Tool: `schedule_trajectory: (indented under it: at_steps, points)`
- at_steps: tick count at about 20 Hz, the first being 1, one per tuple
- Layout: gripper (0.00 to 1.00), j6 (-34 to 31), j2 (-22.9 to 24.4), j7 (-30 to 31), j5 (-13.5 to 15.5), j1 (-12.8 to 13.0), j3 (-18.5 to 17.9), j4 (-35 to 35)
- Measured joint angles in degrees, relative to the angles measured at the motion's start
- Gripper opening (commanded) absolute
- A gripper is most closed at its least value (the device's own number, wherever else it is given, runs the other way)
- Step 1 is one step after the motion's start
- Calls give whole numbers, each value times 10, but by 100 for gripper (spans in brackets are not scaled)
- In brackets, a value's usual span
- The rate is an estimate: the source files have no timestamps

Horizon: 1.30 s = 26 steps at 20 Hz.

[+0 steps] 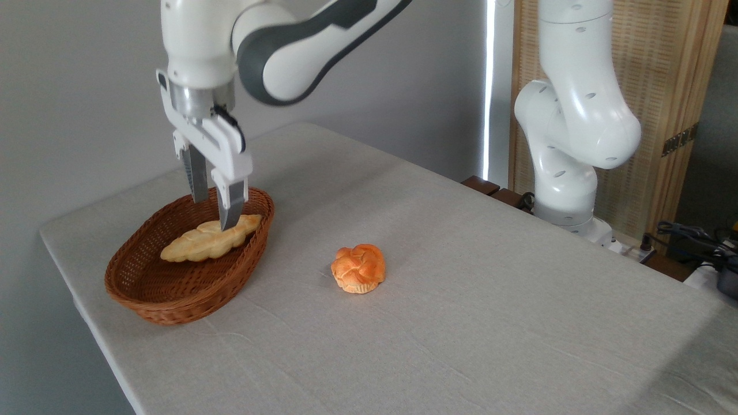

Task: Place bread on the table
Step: 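Lower the open gripper into the wicker basket over the braided bread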

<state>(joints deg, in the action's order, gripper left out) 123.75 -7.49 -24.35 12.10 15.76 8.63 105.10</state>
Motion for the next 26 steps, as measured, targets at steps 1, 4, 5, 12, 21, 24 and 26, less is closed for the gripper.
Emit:
schedule_trajectory:
  at_steps: [1, 4, 5, 12, 21, 24, 26]
  points:
    - [100, 8, -12, 0, 0, 0, 6, 0]
    - [100, 27, -40, -1, -3, 1, 19, 0]
    - [100, 33, -47, -1, -5, 1, 23, 0]
    - [100, 51, -71, -1, -32, 1, 38, -1]
    - [42, 52, -77, -1, -77, 1, 46, -2]
    - [42, 52, -77, -1, -79, 1, 46, -2]
    - [42, 52, -77, -1, -79, 1, 46, -2]
